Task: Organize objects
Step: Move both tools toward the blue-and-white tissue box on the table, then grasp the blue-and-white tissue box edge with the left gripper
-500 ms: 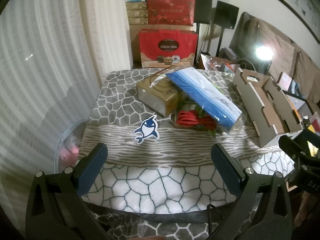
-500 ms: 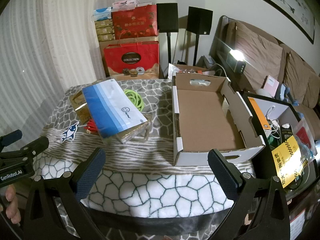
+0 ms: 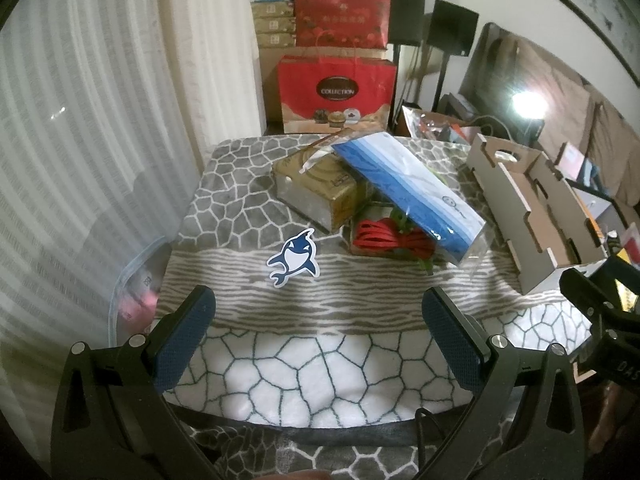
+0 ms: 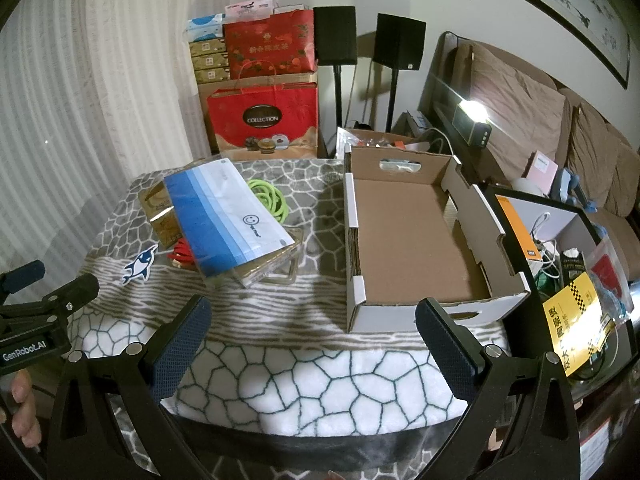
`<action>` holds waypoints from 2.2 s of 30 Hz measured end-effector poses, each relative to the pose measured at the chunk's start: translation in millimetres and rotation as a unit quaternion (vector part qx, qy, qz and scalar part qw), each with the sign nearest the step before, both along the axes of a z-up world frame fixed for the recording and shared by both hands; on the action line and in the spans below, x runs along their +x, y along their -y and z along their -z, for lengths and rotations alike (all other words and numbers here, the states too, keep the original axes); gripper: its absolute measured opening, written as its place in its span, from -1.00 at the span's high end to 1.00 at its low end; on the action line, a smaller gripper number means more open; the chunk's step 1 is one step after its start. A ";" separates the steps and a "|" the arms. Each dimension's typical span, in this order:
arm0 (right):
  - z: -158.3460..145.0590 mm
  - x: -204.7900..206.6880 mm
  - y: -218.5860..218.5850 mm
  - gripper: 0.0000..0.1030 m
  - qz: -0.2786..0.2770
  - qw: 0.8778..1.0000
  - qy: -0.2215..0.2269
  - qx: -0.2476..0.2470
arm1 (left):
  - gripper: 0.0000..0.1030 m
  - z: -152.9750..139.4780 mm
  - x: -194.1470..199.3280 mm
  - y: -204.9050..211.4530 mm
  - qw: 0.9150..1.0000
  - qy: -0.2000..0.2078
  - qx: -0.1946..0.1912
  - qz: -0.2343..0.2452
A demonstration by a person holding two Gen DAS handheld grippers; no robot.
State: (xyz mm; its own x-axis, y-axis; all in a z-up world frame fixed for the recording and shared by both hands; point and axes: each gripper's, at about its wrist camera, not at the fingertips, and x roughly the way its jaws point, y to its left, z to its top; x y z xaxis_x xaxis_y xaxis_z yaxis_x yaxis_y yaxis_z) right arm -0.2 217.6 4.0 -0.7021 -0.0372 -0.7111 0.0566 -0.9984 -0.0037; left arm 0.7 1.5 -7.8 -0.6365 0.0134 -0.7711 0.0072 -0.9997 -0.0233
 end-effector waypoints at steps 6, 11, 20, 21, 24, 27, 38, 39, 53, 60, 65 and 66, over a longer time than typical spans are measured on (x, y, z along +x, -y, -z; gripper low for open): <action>0.0 0.2 0.2 -1.00 0.000 1.000 0.000 0.000 | -1.00 2.7 -1.1 -1.7 1.000 0.003 -0.003 0.003; 0.5 -3.5 -4.4 -1.00 0.002 1.000 0.002 0.000 | -1.00 4.4 -5.2 -3.2 1.000 0.006 -0.006 0.004; 4.1 -14.8 -17.4 -0.99 0.015 1.000 0.005 0.008 | -1.00 8.2 -21.0 -8.7 1.000 0.010 -0.009 0.014; 4.2 -16.3 -19.8 -0.99 0.018 1.000 0.005 0.008 | -1.00 8.5 -24.2 -9.7 1.000 0.010 -0.010 0.015; 4.3 -23.8 -31.8 -1.00 0.030 0.999 0.004 0.012 | -1.00 9.6 -32.8 -10.9 1.000 0.011 -0.008 0.016; 3.5 -30.4 -42.3 -0.99 0.042 0.999 0.004 0.020 | -1.00 10.2 -44.7 -11.4 1.000 0.012 0.004 0.025; 7.2 -61.0 -110.3 -0.99 0.094 0.995 0.018 0.023 | -1.00 13.8 -86.0 -7.2 0.996 0.025 0.067 0.045; 7.6 -64.0 -115.2 -0.99 0.098 0.995 0.021 0.024 | -1.00 13.5 -87.8 -7.7 0.996 0.025 0.070 0.045; 21.0 -104.6 -180.1 -0.94 0.104 0.993 0.058 0.006 | -0.76 35.2 -137.1 -23.8 0.992 0.051 0.100 0.060; 24.5 -127.9 -201.3 -0.32 0.071 0.994 0.077 -0.008 | -0.64 39.2 -150.2 -31.1 0.988 0.058 0.128 0.070; 22.7 -151.4 -200.9 -0.21 0.049 0.996 0.079 0.014 | -0.44 38.4 -156.6 -37.2 0.986 0.060 0.134 0.082; 23.6 -155.7 -200.7 -0.18 0.045 0.996 0.082 0.014 | -0.36 38.7 -157.2 -38.7 0.986 0.061 0.135 0.083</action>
